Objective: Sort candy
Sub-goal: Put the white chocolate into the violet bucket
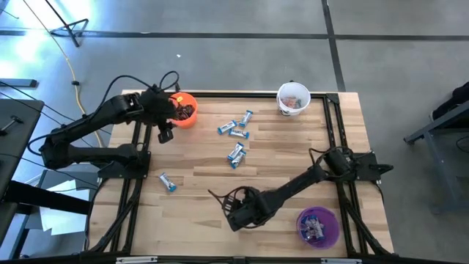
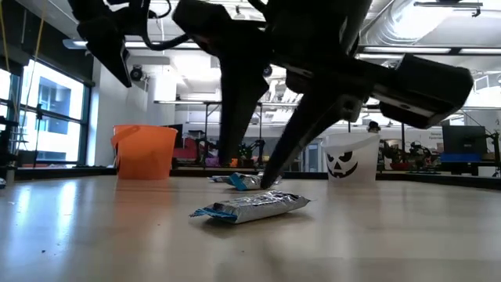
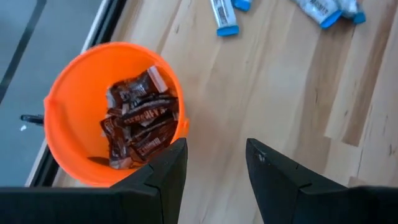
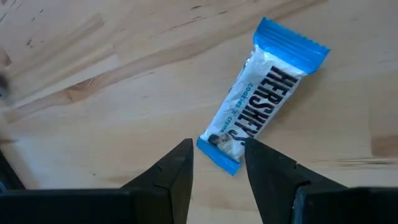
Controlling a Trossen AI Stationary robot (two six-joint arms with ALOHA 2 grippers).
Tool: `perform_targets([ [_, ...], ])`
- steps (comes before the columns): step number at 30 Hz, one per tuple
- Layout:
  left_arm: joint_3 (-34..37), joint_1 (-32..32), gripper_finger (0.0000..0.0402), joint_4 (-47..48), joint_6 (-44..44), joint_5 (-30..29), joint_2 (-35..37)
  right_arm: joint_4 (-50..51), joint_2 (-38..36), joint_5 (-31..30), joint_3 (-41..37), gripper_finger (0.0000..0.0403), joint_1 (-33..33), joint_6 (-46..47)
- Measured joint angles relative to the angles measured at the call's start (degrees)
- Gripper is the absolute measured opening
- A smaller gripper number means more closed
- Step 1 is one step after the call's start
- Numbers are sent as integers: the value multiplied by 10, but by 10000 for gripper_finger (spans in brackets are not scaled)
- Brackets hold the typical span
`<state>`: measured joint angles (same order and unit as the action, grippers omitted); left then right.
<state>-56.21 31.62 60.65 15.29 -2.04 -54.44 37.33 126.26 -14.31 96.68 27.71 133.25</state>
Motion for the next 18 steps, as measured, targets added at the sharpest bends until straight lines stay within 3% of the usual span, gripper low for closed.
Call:
perform_targets([
  [7,0,12,152,-8,-2,35,14,92,0,61,0,139,-12,-2],
  [18,0,25,152,-8,-2,36,31,51,0,54,0,139,-17,-4],
])
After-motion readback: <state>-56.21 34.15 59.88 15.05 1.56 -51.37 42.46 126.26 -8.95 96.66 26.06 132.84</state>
